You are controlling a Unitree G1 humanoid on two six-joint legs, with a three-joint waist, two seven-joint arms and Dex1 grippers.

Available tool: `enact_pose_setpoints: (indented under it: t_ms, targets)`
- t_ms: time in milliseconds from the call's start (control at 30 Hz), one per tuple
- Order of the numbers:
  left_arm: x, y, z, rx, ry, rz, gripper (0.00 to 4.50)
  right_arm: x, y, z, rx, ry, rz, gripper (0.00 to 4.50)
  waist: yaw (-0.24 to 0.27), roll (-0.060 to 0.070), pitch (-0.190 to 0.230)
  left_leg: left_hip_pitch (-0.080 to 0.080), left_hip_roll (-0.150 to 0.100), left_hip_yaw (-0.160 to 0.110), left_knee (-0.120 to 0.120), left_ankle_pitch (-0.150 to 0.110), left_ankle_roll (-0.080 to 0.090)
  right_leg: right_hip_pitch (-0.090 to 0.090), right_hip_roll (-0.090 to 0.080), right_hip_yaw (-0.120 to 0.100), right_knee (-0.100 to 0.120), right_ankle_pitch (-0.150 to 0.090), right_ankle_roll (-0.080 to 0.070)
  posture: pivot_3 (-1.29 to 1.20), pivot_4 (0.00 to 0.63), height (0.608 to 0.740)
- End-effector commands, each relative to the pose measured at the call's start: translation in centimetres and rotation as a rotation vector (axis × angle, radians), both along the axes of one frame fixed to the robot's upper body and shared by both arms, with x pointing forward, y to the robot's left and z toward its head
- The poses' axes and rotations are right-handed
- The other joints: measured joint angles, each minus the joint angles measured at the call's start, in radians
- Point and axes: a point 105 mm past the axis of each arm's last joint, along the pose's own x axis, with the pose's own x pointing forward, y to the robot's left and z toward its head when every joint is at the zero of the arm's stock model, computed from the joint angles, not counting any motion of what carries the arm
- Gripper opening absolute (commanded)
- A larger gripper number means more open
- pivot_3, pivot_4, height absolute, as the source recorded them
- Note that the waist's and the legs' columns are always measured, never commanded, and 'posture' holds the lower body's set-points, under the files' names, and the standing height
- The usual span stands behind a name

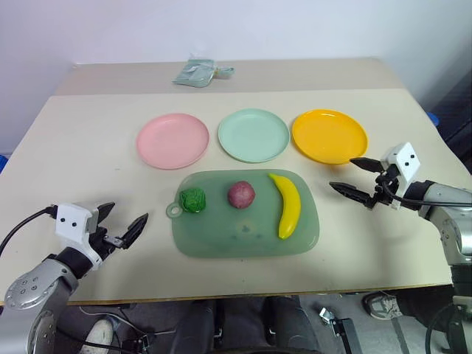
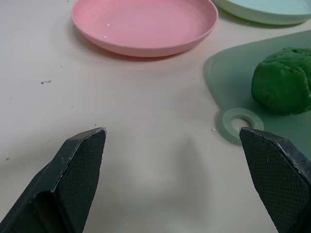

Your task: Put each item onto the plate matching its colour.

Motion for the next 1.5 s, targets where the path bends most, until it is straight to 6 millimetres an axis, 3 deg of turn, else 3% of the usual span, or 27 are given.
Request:
enact_pose_setpoints:
  t_ms: [33,267,600,800,1067,1300,1500]
  targets:
    - [0.0,-0.5,0.9,0.005,-0.035,-0.014,4.5,0.4,1.1,1.5,0.001,-0.054,0.025,4.46,0.0,0.0,0.0,0.0,0.0,0.0,0.0,0.0,0.0,0.0,0.0,0.0,0.0,0.0,0.0,0.0,0.15,0.74]
    - [0.2,-0.2,1.2,0.007,-0.044,-0.014,4.5,0.9,1.5,2.1,0.003,-0.086,0.006,4.46,0.002,0.0,0.0,0.0,0.0,0.0,0.0,0.0,0.0,0.0,0.0,0.0,0.0,0.0,0.0,0.0,0.15,0.74]
    - [2.1,-0.6,1.9,-0.021,-0.067,-0.065,4.5,1.2,0.0,2.2,0.032,-0.156,-0.118,4.46,0.004,0.0,0.0,0.0,0.0,0.0,0.0,0.0,0.0,0.0,0.001,0.0,0.0,0.0,0.0,0.0,0.15,0.74]
    - [2.8,-2.1,2.2,-0.085,-0.052,-0.17,4.5,0.2,-1.3,1.5,0.085,-0.147,-0.131,4.46,0.004,0.0,0.0,0.0,0.0,0.001,0.0,0.0,0.0,0.001,0.004,-0.001,0.001,0.0,0.0,0.0,0.15,0.74]
    - [3.6,-3.1,2.7,-0.102,-0.046,-0.251,4.5,-0.9,-1.2,0.4,0.129,-0.122,-0.083,4.46,0.001,0.0,0.0,0.0,0.0,0.001,0.001,0.0,0.0,0.001,0.004,-0.001,0.001,0.0,0.001,0.0,0.15,0.74]
    - [2.2,-6.1,2.9,-0.11,-0.007,-0.445,4.5,-2.5,1.9,0.3,0.159,-0.082,0.097,4.46,0.006,0.0,0.0,0.0,0.0,0.001,0.001,0.0,0.0,0.001,0.005,-0.001,0.001,0.0,0.001,0.0,0.15,0.74]
    - [2.7,-7.7,2.2,-0.044,0.009,-0.511,4.5,-3.9,5.3,0.2,0.168,-0.061,0.225,4.46,0.007,0.0,0.0,0.001,0.0,0.001,0.001,0.001,0.0,0.001,0.004,-0.001,0.001,0.0,0.001,0.0,0.15,0.74]
